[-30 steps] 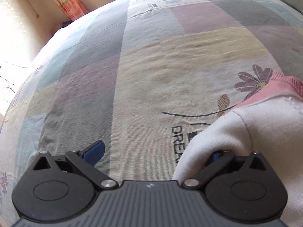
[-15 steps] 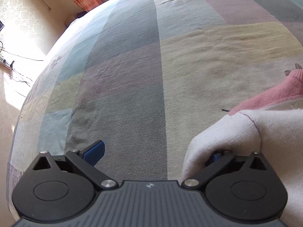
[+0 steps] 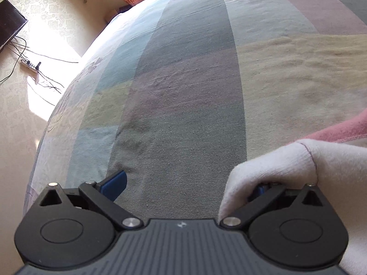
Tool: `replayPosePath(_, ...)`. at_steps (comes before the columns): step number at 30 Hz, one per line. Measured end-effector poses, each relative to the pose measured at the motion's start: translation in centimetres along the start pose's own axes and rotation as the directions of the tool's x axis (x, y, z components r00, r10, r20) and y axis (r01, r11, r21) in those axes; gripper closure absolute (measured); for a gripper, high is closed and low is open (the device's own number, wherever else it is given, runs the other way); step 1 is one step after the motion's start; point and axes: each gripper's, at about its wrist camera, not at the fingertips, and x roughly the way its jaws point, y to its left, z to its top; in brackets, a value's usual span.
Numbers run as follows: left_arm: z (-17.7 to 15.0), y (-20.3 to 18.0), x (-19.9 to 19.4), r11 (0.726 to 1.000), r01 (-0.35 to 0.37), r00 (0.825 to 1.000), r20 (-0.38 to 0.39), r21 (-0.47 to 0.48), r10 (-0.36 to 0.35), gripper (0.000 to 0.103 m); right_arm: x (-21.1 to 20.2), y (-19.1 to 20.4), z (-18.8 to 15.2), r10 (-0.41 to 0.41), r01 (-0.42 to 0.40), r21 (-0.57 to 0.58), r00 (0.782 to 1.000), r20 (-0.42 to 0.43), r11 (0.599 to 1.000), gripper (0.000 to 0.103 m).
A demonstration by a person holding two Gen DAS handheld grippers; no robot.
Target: Fold clothes
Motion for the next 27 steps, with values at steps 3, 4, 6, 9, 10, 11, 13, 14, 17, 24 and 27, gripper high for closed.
replayPosePath(3,0.0,0.7,0.3,0.999,0.030,0.999,-0.017,-0.023,-0.030,0.000,2.4,-1.5,0.9,0.023,-0.019,0.071,0.998,-0.056,0.997,0.000)
replayPosePath(4,-0.1,0.8,0.3,0.999,0.034,0.999,-0.017,-0.023,-0.035,0.000,2.4,-2.1,1.3,0.001,0.003,0.087,0.999,-0.046,0.996,0.000)
replayPosePath(6,-0.2,0.9,0.3,0.999,0.037,0.999,-0.016,-0.019,-0.038,0.000,2.1,-3.0,2.0,-0.082,0.083,0.074,0.996,-0.020,0.994,0.000)
replayPosePath(9,-0.3,1.0,0.2,0.998,0.044,0.999,-0.016,-0.036,-0.044,0.000,1.7,-4.5,3.1,-0.164,0.162,0.070,0.986,0.018,0.984,0.000)
replayPosePath(10,-0.2,1.1,0.1,0.998,0.046,0.999,-0.010,-0.040,-0.047,0.000,1.6,-4.9,3.5,-0.185,0.183,0.065,0.982,0.036,0.981,0.000)
replayPosePath(11,-0.1,1.1,-0.1,0.998,0.049,0.999,-0.005,-0.043,-0.049,0.000,1.4,-5.3,3.9,-0.206,0.203,0.061,0.977,0.055,0.977,0.000)
replayPosePath(13,0.2,1.2,-0.4,0.997,0.054,0.999,0.007,-0.051,-0.053,0.000,0.9,-5.9,5.2,-0.254,0.250,0.051,0.962,0.104,0.967,0.000)
replayPosePath(14,0.5,1.3,-0.6,0.997,0.054,0.998,0.020,-0.056,-0.053,0.000,0.7,-6.3,5.9,-0.275,0.271,0.050,0.953,0.130,0.961,0.000)
replayPosePath(17,1.7,1.7,-1.2,0.996,0.061,0.997,0.058,-0.072,-0.057,0.000,0.1,-7.5,8.2,-0.312,0.304,0.069,0.934,0.176,0.950,0.000)
replayPosePath(24,5.2,0.6,0.1,0.991,0.135,0.990,0.039,-0.008,-0.134,0.000,0.7,-8.3,11.5,-0.342,0.339,0.053,0.919,0.197,0.939,0.000)
replayPosePath(27,4.4,-0.5,1.0,0.989,0.148,0.989,-0.002,0.000,-0.148,0.001,2.8,-7.7,11.3,-0.319,0.319,0.023,0.938,0.135,0.947,0.000)
